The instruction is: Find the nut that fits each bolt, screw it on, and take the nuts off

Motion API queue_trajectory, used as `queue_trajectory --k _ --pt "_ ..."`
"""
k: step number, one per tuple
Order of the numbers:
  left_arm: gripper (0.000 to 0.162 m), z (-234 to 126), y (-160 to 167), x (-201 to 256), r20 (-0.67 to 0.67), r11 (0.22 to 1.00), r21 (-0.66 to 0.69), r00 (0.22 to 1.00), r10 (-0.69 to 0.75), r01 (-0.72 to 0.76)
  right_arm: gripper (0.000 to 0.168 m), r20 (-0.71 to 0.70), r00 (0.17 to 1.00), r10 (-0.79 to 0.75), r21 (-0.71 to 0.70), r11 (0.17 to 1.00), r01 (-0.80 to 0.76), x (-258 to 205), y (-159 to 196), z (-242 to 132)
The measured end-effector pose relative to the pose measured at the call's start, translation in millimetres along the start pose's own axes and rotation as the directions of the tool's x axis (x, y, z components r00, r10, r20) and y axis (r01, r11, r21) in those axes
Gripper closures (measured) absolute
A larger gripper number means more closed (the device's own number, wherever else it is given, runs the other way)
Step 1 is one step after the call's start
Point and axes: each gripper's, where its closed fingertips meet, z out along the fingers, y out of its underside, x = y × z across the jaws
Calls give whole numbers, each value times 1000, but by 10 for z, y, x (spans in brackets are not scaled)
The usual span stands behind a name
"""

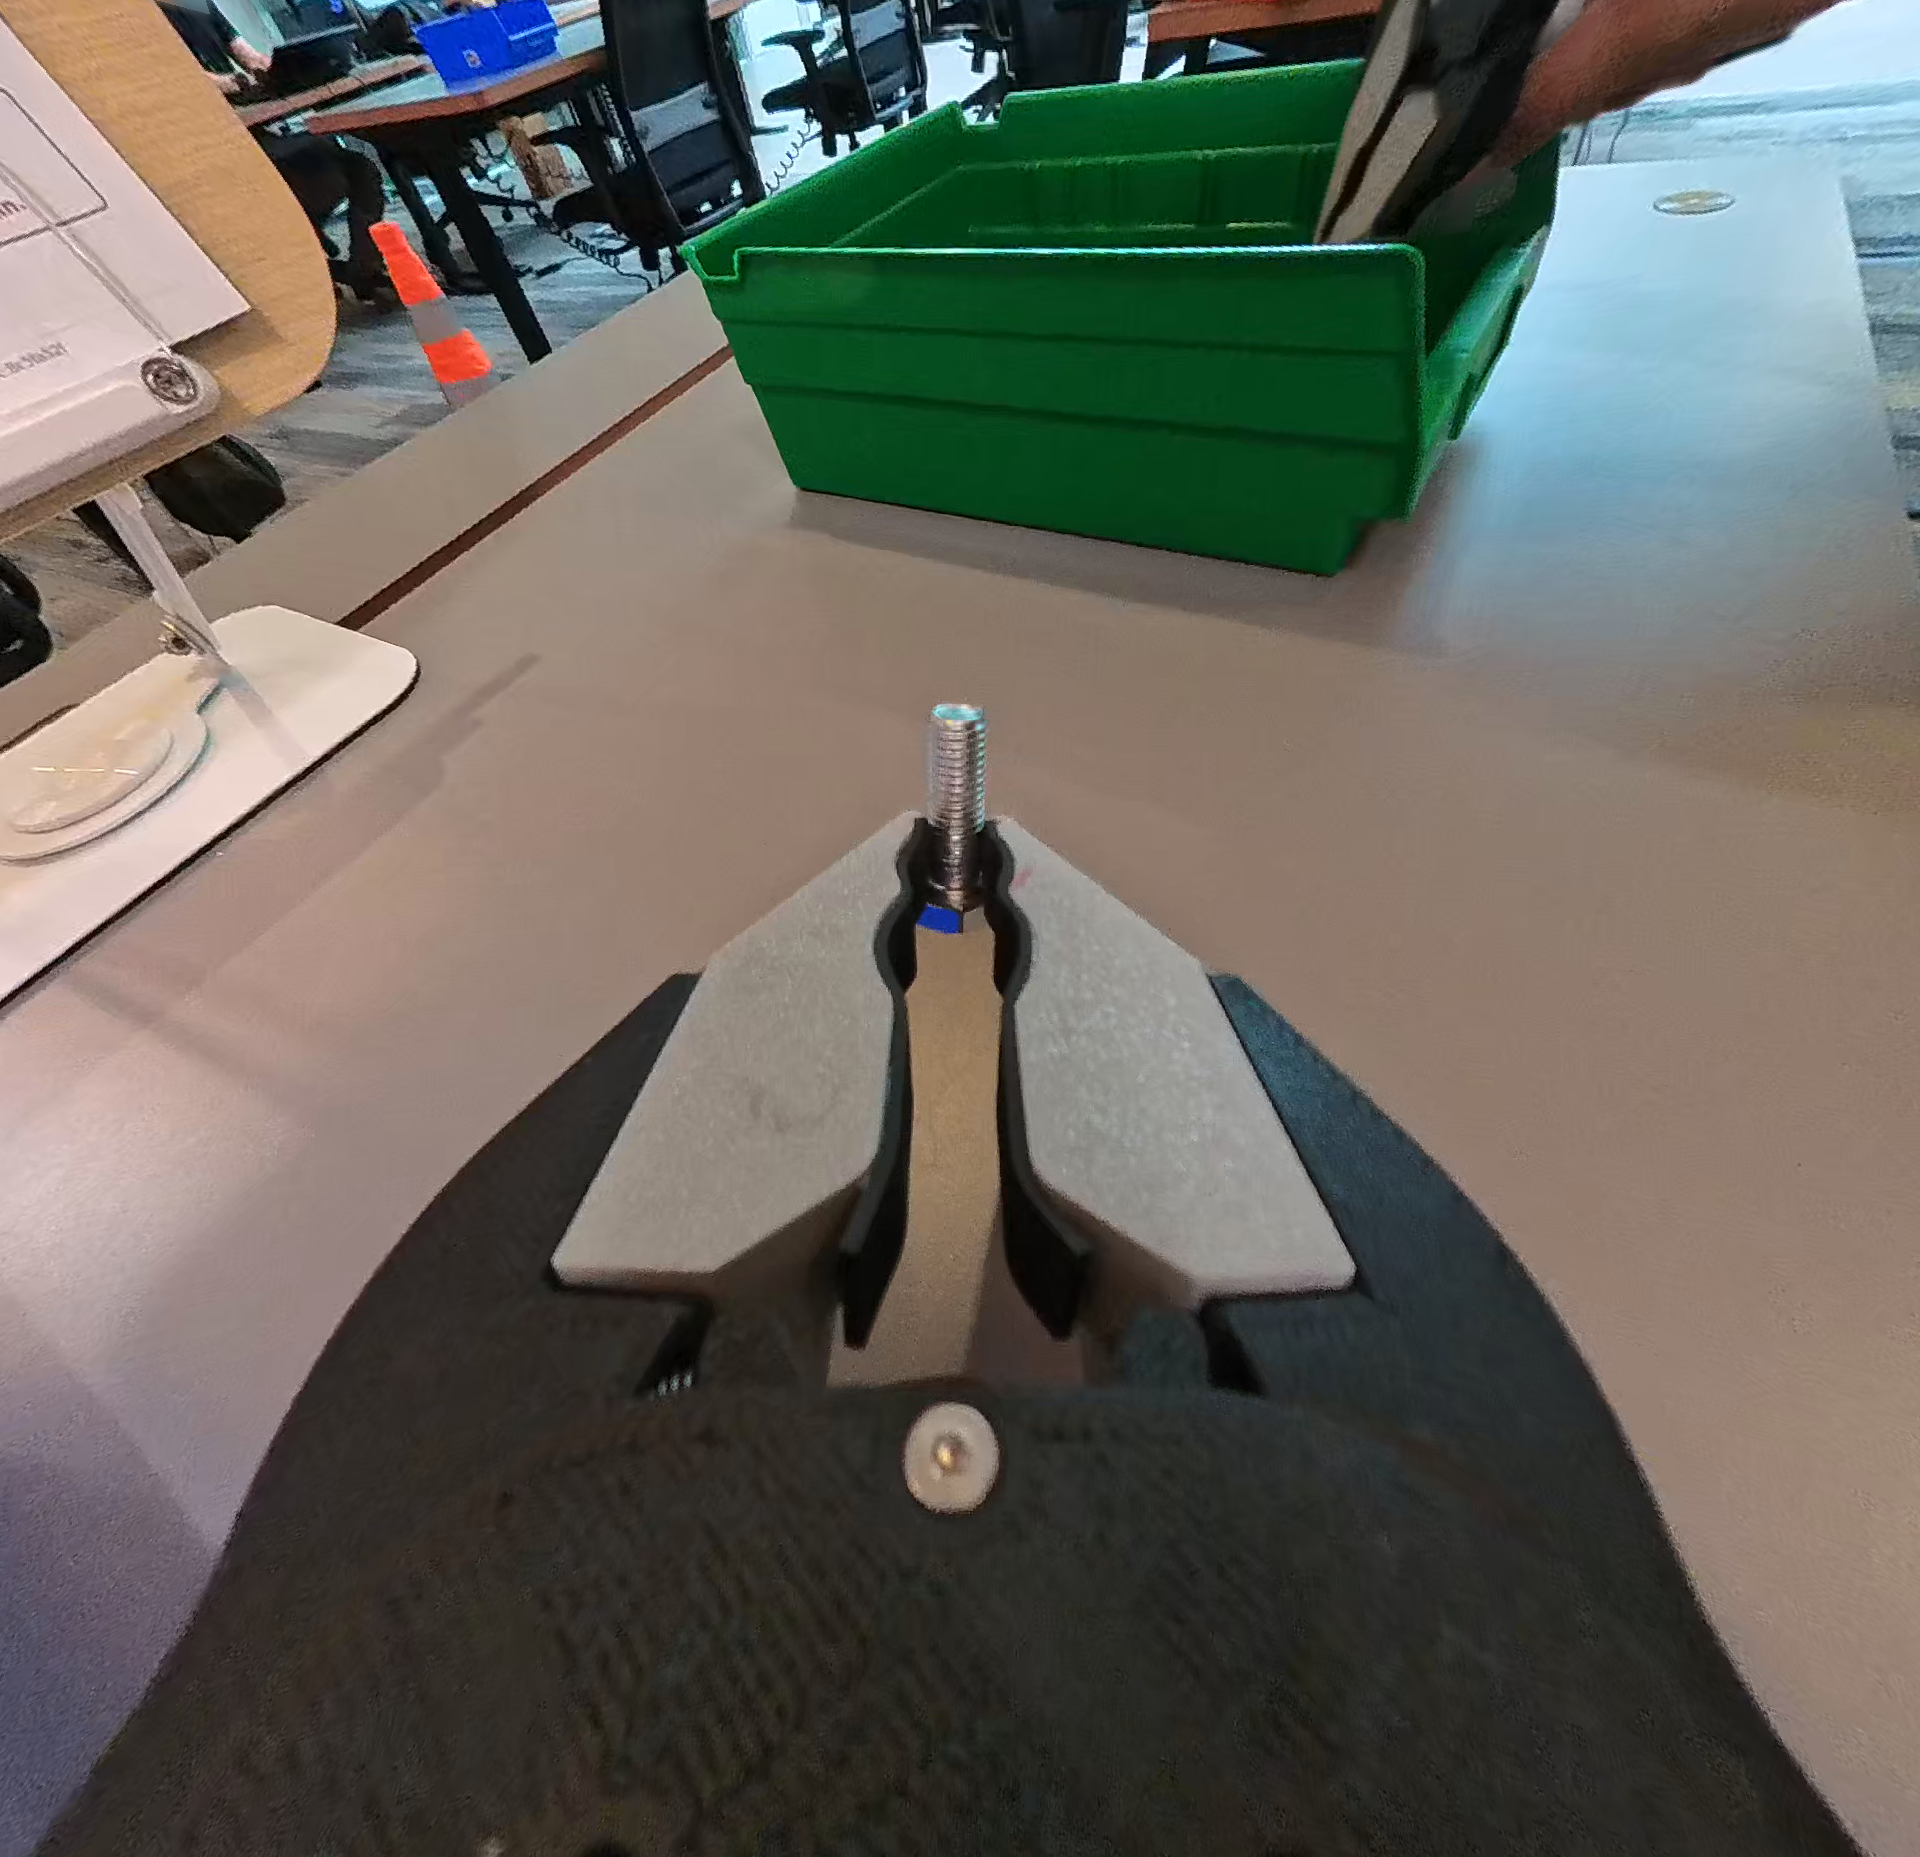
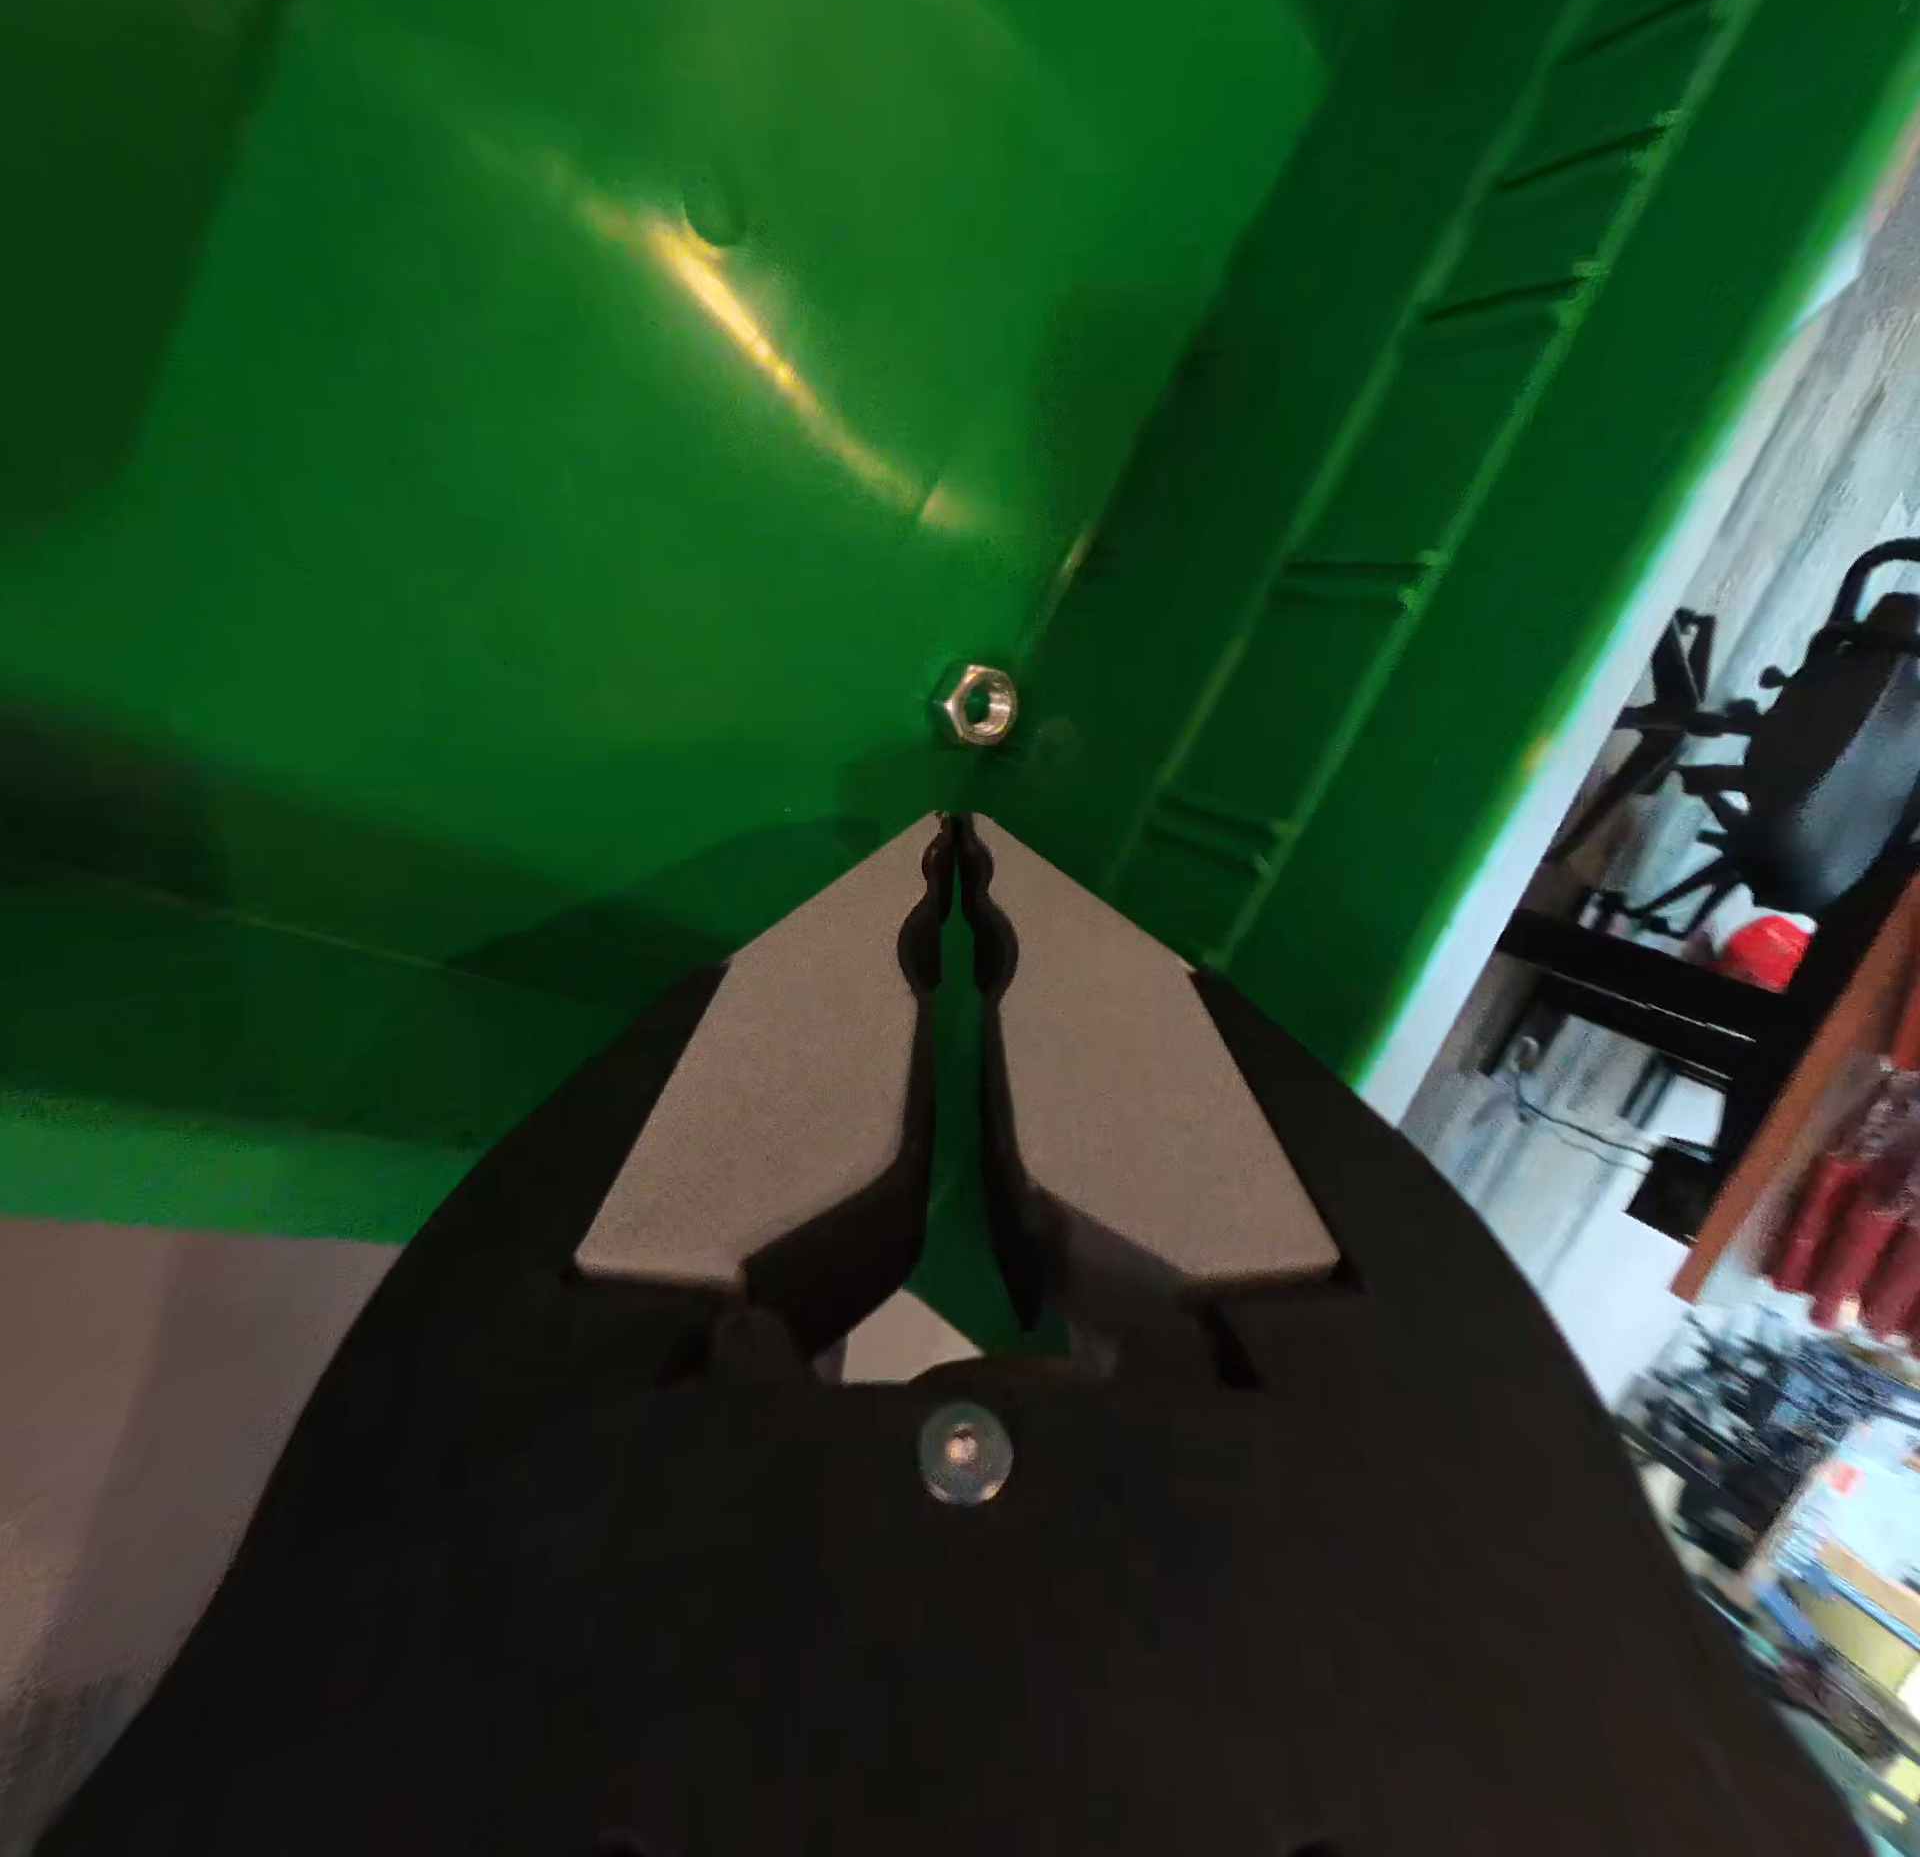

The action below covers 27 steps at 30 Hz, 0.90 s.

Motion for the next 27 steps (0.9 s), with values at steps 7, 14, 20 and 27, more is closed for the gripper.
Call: queue_trajectory --k 7,14,20,27 --pt "155 -8 -3 -16 5 1000 3 1000 1 -1 168 -61 992 -108 -275 957 87 76 78 302" --pt "155 -15 2 -28 7 1000 0 1000 2 -2 168 -267 955 126 309 950 -39 609 -959 17" --pt "155 -15 -42 27 -16 1000 16 1000 3 -3 168 85 973 217 705 677 -213 215 -1314 -1042" --pt "155 -22 -102 129 -42 998 48 998 47 -44 151 566 746 -352 784 509 -355 -1668 -1506 -2253"
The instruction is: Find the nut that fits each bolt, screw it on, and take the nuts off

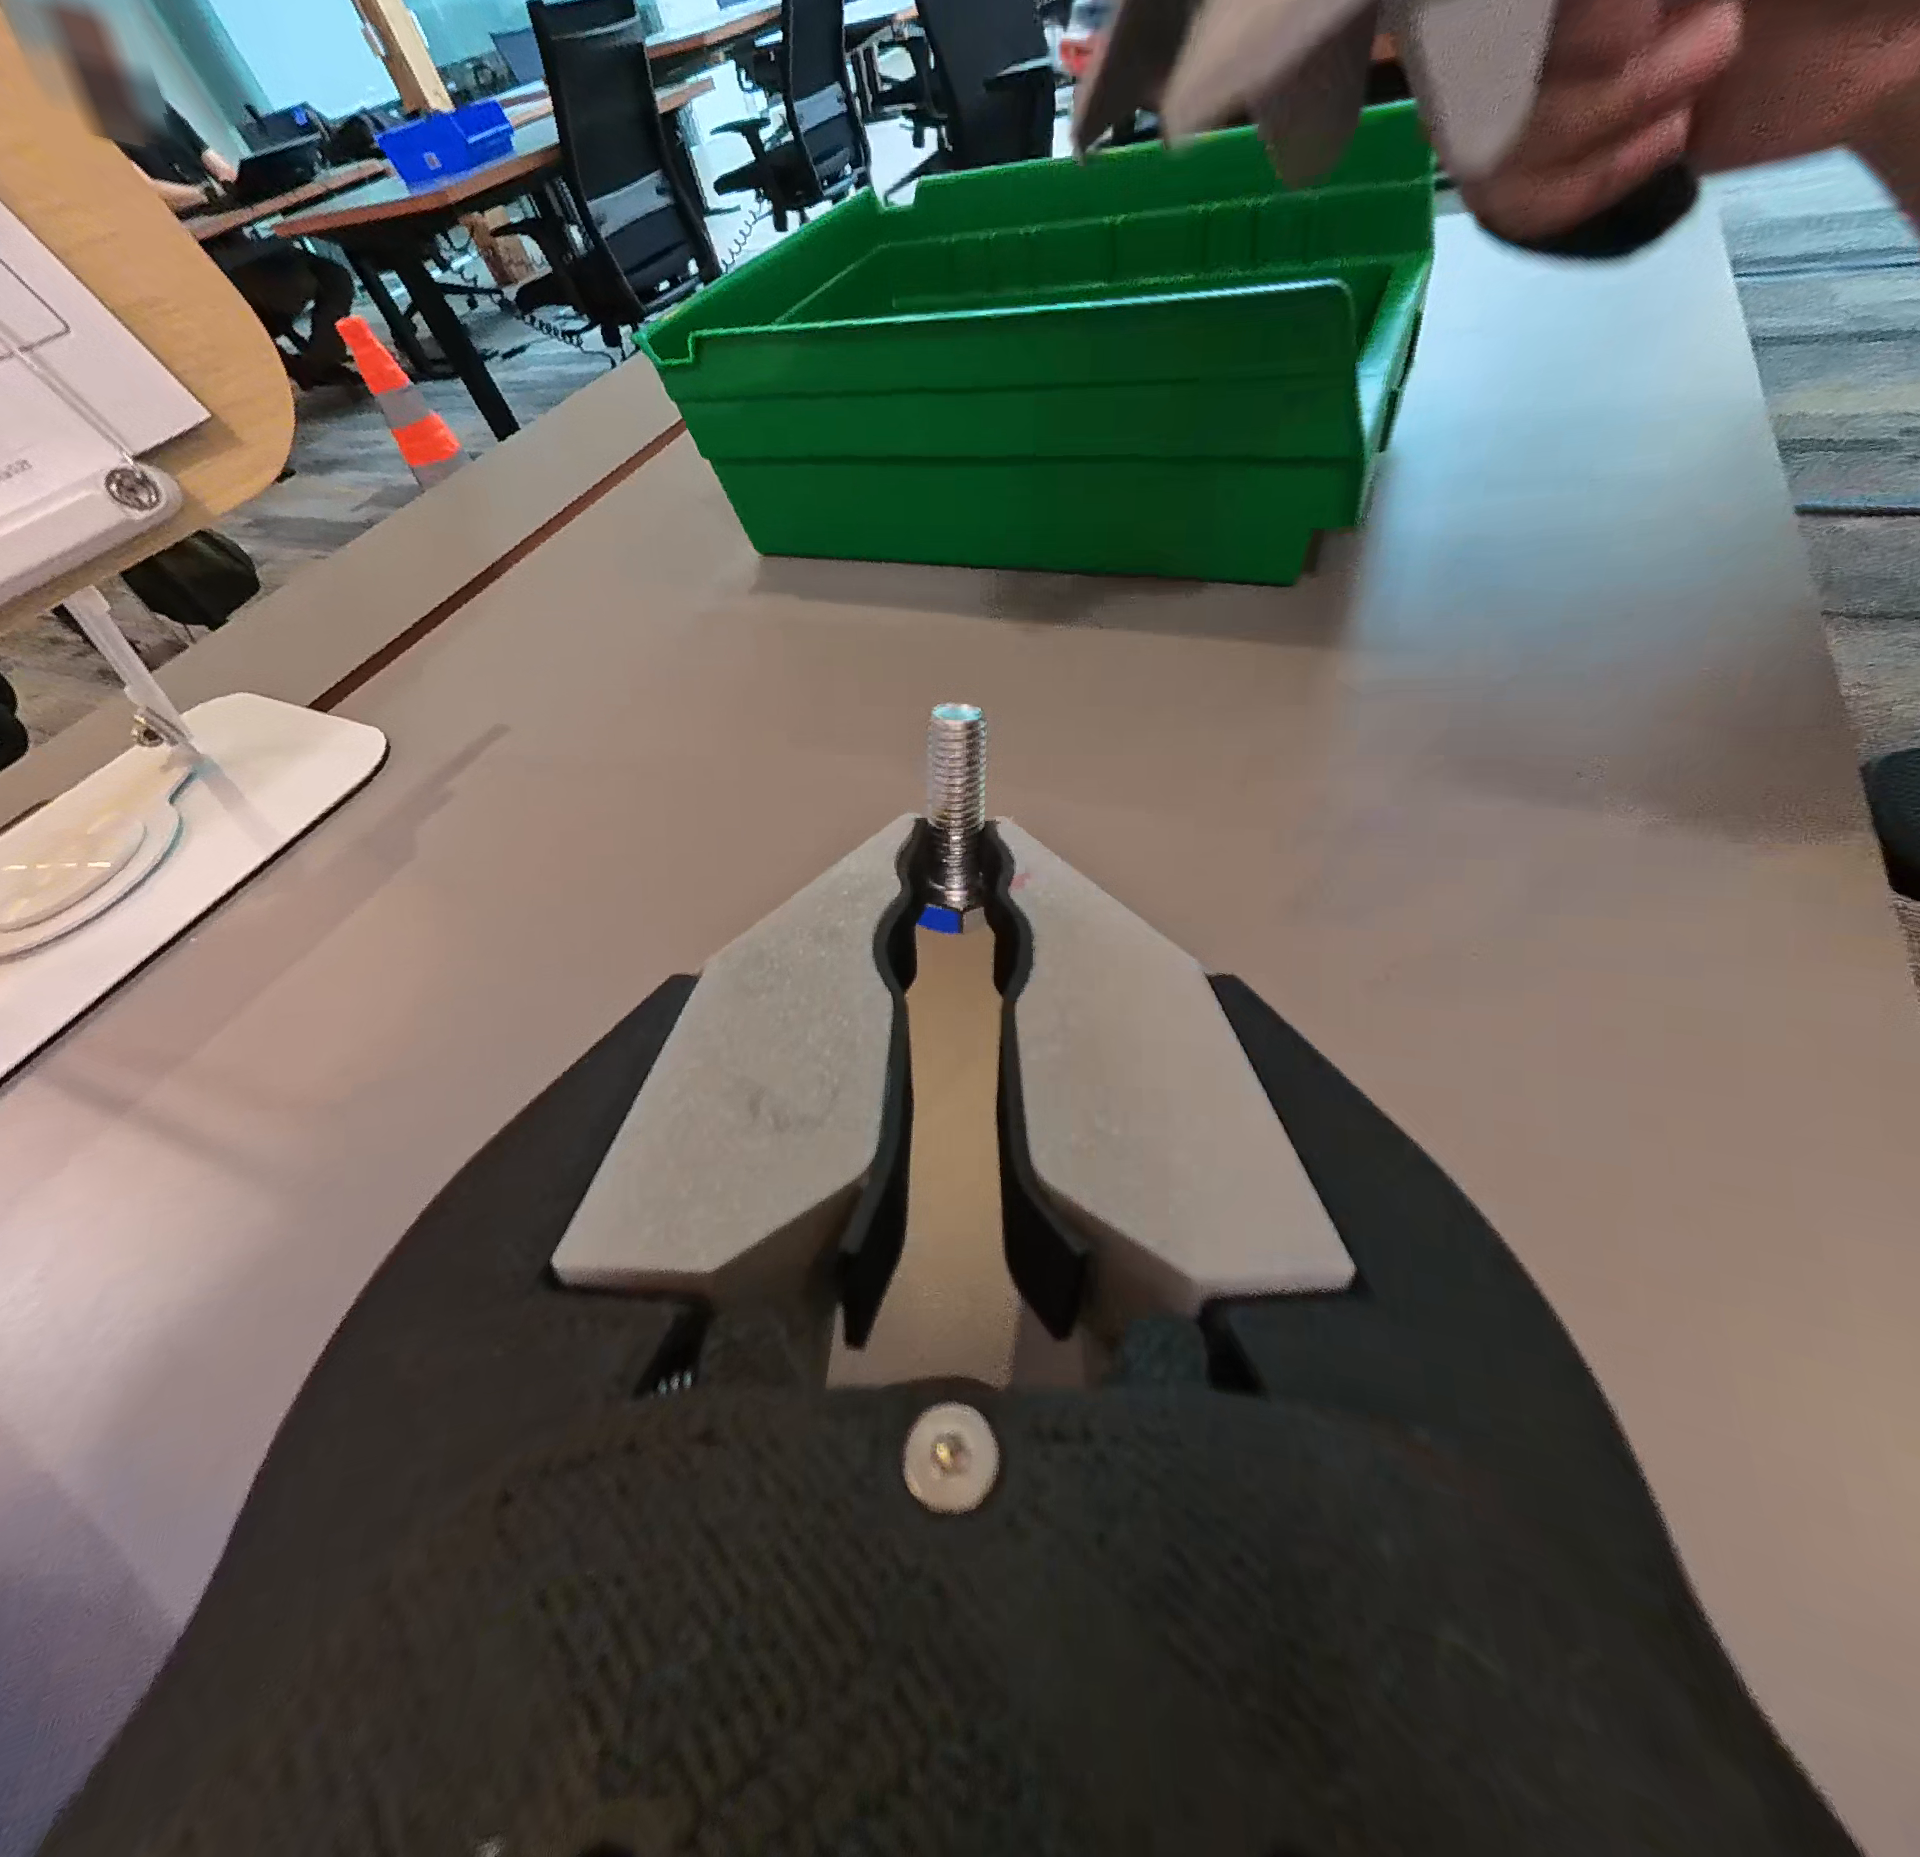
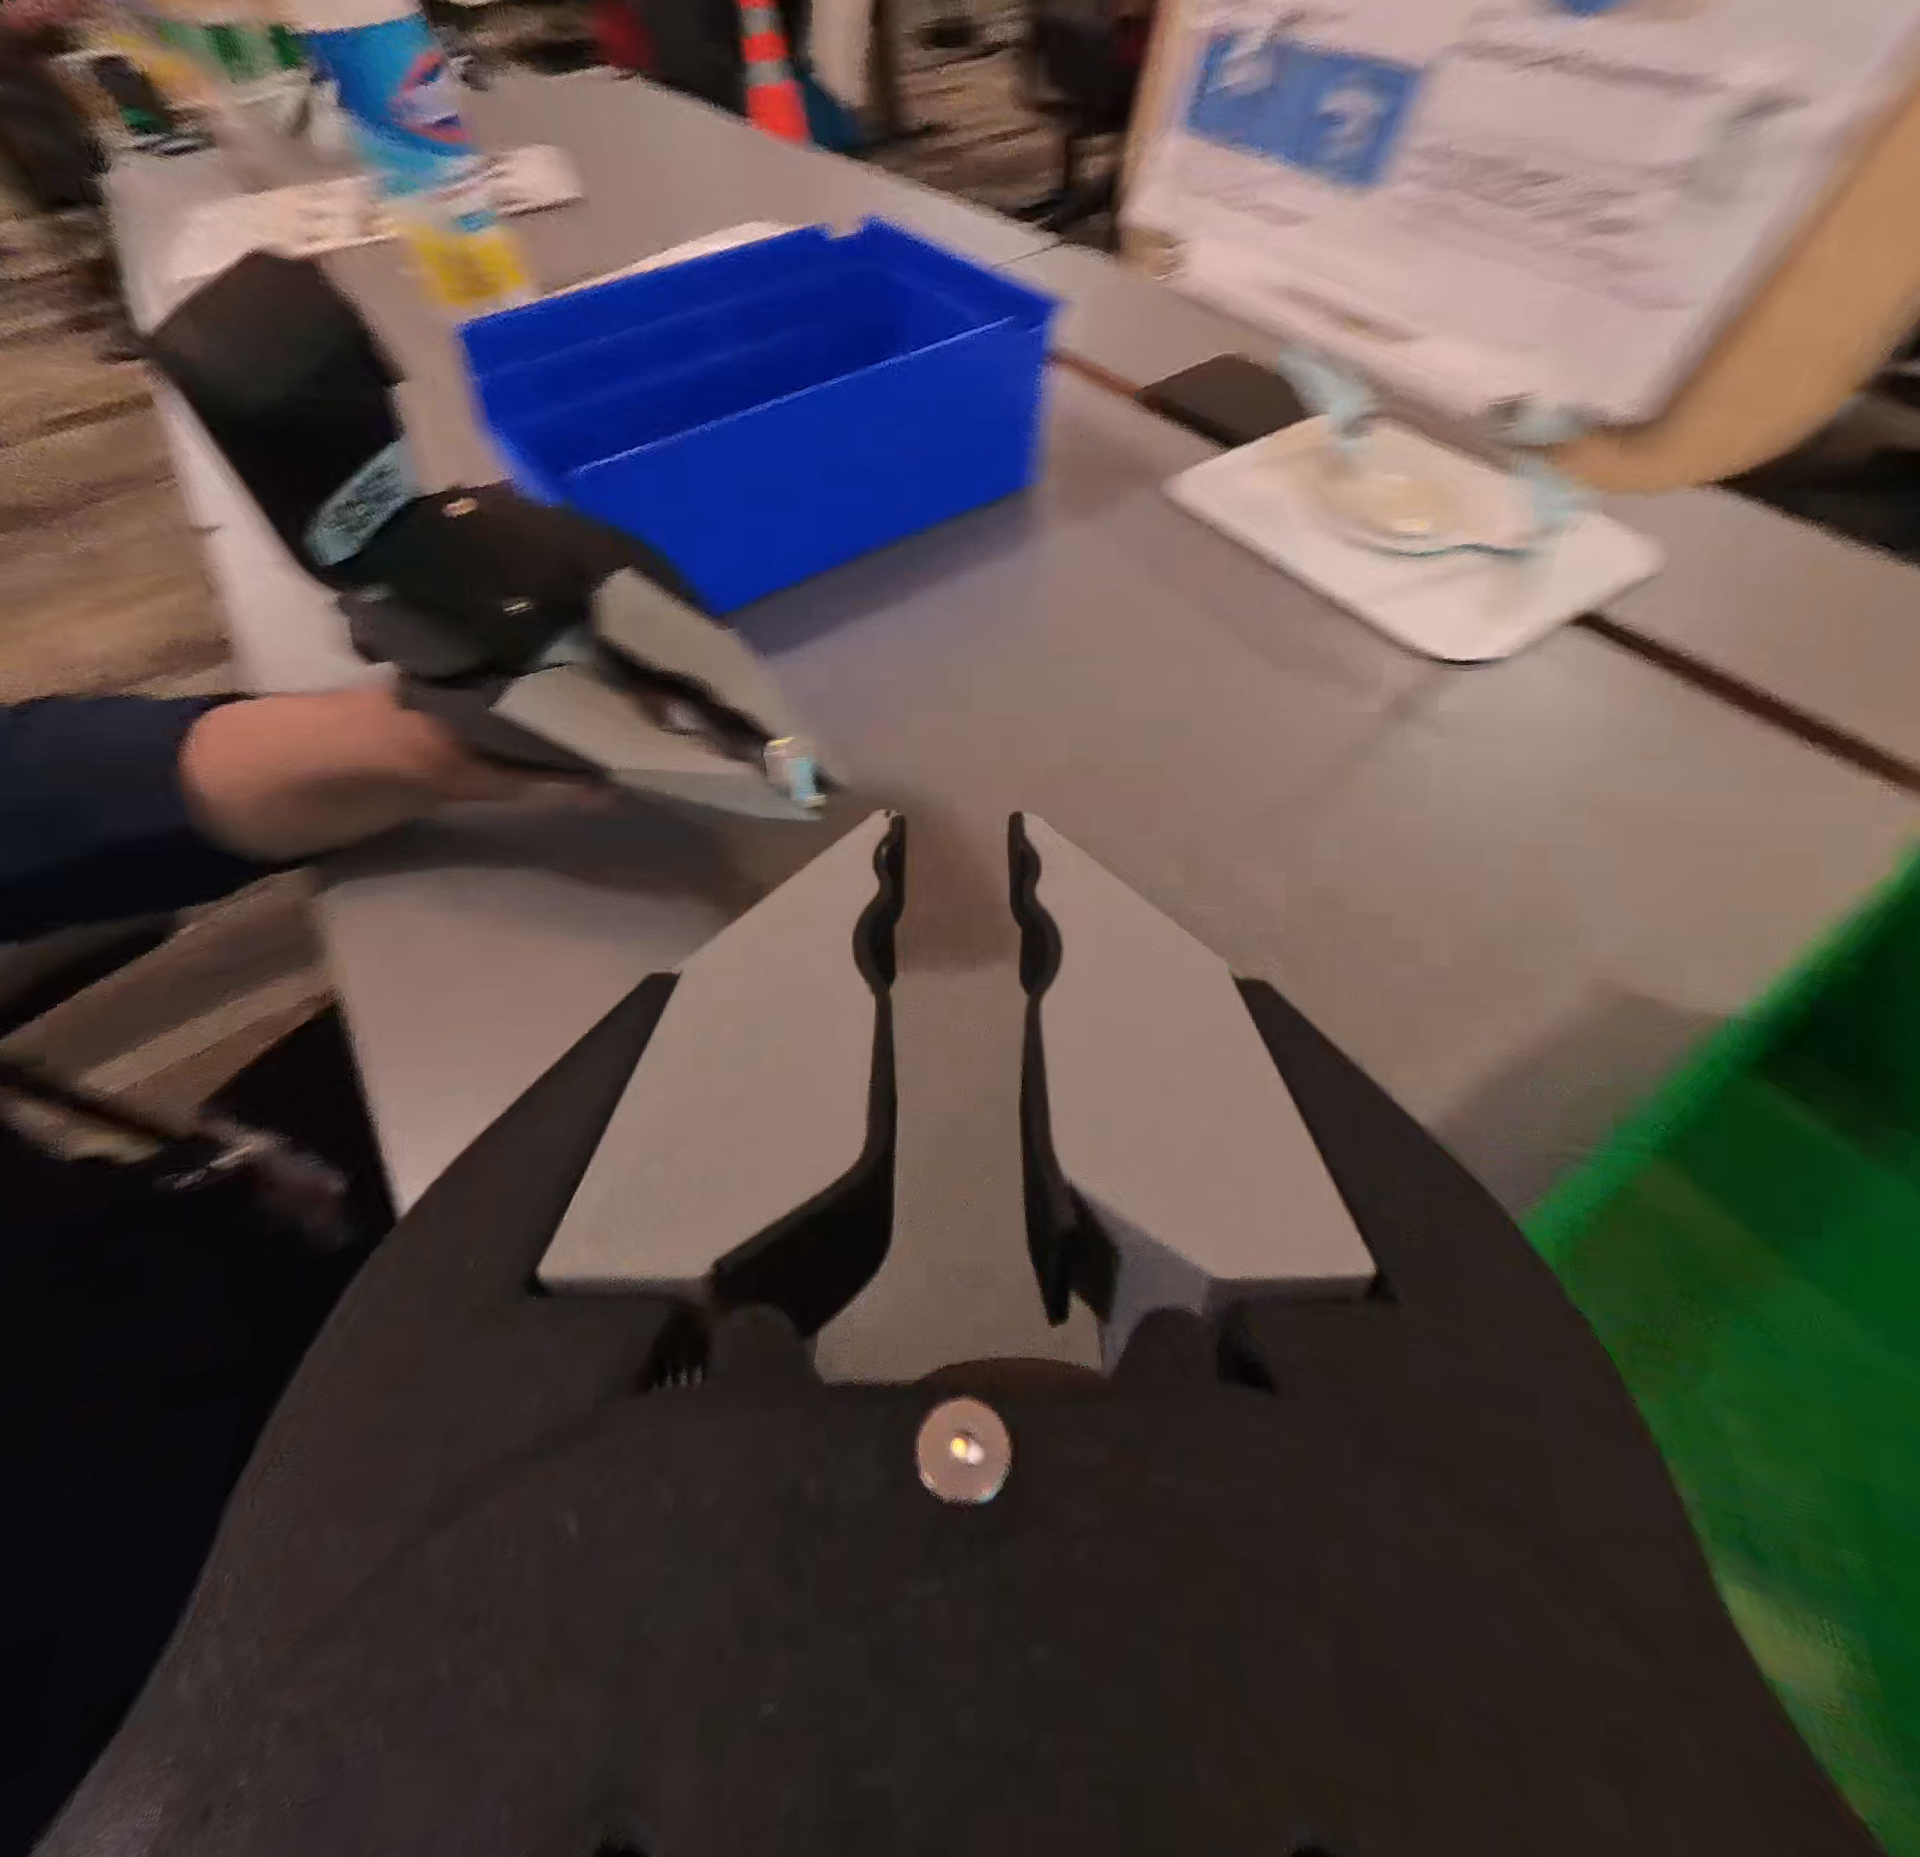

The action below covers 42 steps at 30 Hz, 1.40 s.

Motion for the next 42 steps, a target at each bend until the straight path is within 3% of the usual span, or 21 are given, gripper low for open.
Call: queue_trajectory --k 3,9,13,24,28,34,39,42 --pt "155 -9 -22 21 -4 1000 12 1000 12 -12 151 82 997 4 -11 1000 -3 -386 112 364" --pt "155 -30 -72 79 -5 997 33 997 71 -71 145 132 981 139 -19 990 -138 -528 269 881" --pt "155 -15 -47 76 3 996 13 997 83 -83 161 148 977 151 17 988 -155 -539 247 955" --pt "154 14 -9 57 5 998 -3 998 60 -60 162 11 998 64 10 998 -64 -400 313 936" --pt "150 -36 -61 3 8 999 30 1000 17 -17 162 -57 997 52 42 998 -50 -254 210 714" --pt "151 -28 -33 -9 10 1000 13 1000 13 -13 162 -296 955 15 142 989 28 260 -113 -145" --pt "153 -12 -14 20 6 999 -3 999 33 -33 162 -517 855 39 145 989 42 848 -86 -902" --pt "153 -7 -2 21 7 999 -10 999 39 -39 162 -671 741 -12 -2 1000 14 1304 238 -1245"
